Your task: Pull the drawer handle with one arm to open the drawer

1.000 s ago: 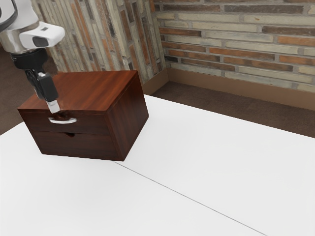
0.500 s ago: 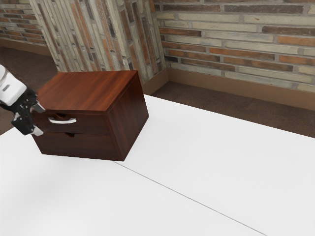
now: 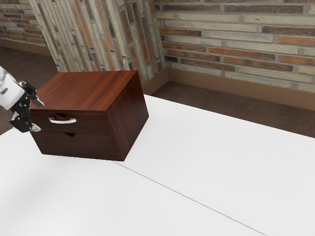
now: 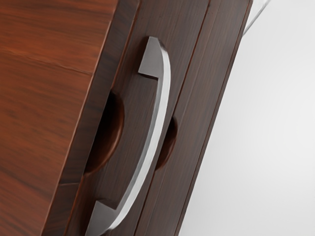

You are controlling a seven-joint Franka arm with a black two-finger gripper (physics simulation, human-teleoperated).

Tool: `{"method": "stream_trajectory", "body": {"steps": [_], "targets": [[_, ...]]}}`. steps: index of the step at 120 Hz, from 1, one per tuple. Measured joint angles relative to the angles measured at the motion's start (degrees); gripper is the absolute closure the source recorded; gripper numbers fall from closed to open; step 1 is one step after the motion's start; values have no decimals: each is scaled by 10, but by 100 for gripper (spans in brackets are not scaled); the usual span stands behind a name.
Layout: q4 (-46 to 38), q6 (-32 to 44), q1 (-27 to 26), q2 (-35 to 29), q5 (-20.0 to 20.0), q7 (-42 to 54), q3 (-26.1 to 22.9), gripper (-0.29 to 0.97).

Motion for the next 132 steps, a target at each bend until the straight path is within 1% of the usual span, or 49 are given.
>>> {"method": "stream_trajectory", "body": {"steps": [5, 16, 24, 35, 47, 68, 97, 114, 132], "targets": [[-1, -1, -3, 1, 1, -10, -1, 1], [-11, -2, -2, -7, 2, -28, 6, 13], [-27, 12, -3, -15, -1, -37, 11, 20], [-33, 40, -9, -16, -25, -45, 13, 26], [-32, 60, -11, -7, -48, -51, 13, 29], [-30, 78, -20, 3, -62, -36, 10, 39], [-34, 83, -17, 1, -61, 19, 12, 45], [-64, 78, -20, -33, -60, 53, 13, 46], [-73, 76, -27, -34, -61, 81, 10, 46]]}}
